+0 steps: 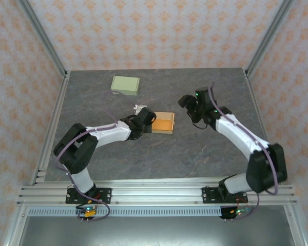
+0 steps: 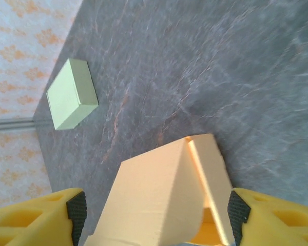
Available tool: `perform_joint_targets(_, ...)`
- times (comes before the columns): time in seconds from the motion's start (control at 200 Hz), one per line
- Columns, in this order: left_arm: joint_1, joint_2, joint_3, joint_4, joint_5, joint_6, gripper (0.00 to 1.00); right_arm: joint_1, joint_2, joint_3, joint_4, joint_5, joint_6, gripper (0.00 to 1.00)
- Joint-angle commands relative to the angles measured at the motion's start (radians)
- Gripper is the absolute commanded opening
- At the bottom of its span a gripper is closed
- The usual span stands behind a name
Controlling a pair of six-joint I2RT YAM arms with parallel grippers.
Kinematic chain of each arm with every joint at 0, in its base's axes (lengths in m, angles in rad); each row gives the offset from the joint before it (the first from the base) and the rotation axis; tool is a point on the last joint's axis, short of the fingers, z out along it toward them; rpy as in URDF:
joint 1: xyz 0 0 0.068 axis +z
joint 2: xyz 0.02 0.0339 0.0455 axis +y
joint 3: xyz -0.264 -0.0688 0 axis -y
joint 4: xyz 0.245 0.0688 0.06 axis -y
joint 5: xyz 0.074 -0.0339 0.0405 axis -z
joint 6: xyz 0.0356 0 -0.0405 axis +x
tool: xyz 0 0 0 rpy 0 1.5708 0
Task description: Fold the paper box
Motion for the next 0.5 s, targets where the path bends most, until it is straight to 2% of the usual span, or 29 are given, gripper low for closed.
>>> perform_joint_targets(0.0, -0.006, 0.029, 0.013, -0.073, -0.039, 0.009, 0.04, 0.045, 0.089, 0.053, -0.069, -0.007, -0.063, 0.74)
perform_joint_targets(0.165, -0.007, 0.011, 0.016, -0.08, -0.021, 0.009, 0.16, 0.114, 0.2, 0.055, -0.072, 0.096, -0.235, 0.67)
perform_joint_targets(0.33, -0.007, -0.052, 0.005, -0.074, 0.041, 0.041, 0.33, 0.127, 0.244, -0.005, -0.07, 0.265, -0.334, 0.67)
perform_joint_targets(0.496, -0.007, -0.159, -0.044, -0.062, 0.136, 0.044, 0.49, 0.13, 0.301, -0.028, -0.056, 0.318, -0.363, 0.66)
